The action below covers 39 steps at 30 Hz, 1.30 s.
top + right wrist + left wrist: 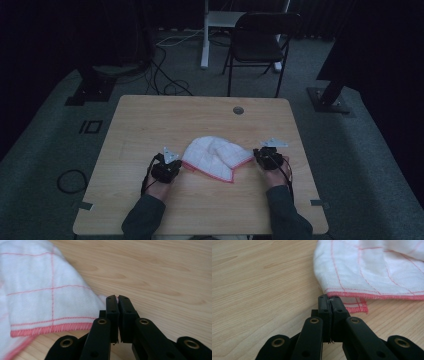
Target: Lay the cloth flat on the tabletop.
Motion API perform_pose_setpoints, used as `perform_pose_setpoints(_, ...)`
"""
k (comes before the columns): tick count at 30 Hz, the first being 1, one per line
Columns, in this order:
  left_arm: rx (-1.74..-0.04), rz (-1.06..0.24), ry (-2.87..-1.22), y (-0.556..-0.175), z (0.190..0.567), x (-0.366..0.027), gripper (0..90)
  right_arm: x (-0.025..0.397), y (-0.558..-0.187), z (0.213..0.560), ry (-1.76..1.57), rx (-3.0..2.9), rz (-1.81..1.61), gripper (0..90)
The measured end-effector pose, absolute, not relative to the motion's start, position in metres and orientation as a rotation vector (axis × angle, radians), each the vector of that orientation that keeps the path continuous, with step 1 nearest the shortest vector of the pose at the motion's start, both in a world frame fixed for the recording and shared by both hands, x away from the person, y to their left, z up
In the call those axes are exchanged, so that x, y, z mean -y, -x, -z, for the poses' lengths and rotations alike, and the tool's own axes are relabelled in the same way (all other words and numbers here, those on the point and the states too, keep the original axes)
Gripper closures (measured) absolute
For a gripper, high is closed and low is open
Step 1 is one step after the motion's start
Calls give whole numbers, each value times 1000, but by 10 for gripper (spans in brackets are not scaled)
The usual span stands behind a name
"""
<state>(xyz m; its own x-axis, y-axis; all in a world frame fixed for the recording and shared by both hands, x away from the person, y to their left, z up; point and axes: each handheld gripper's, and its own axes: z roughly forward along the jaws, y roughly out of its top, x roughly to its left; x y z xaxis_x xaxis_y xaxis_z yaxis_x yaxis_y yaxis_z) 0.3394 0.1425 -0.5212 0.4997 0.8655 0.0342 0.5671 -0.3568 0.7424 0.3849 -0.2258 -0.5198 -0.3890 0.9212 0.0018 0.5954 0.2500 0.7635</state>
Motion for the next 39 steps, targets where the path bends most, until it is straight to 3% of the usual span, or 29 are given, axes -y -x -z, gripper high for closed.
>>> perform_pose_setpoints(13,-1116,-553,-2063,-332,515,-131,897,259,-384,525,-1480,-2007,-857,880)
perform_pose_setpoints(18,-1093,-542,-2073,-331,516,-125,896,249,-381,521,-1436,-2041,-871,752)
perform_pose_setpoints(20,-1091,-531,-2064,-331,516,-123,896,236,-375,512,-1390,-2040,-920,672)
perform_pose_setpoints(27,-1062,-527,-2058,-330,510,-117,895,192,-356,501,-1190,-2143,-1059,652)
perform_pose_setpoints(33,-1032,-534,-2053,-333,502,-106,894,129,-339,517,-1016,-2332,-1108,624)
perform_pose_setpoints(39,-1038,-533,-2060,-335,506,-102,888,97,-332,533,-915,-2463,-1075,576)
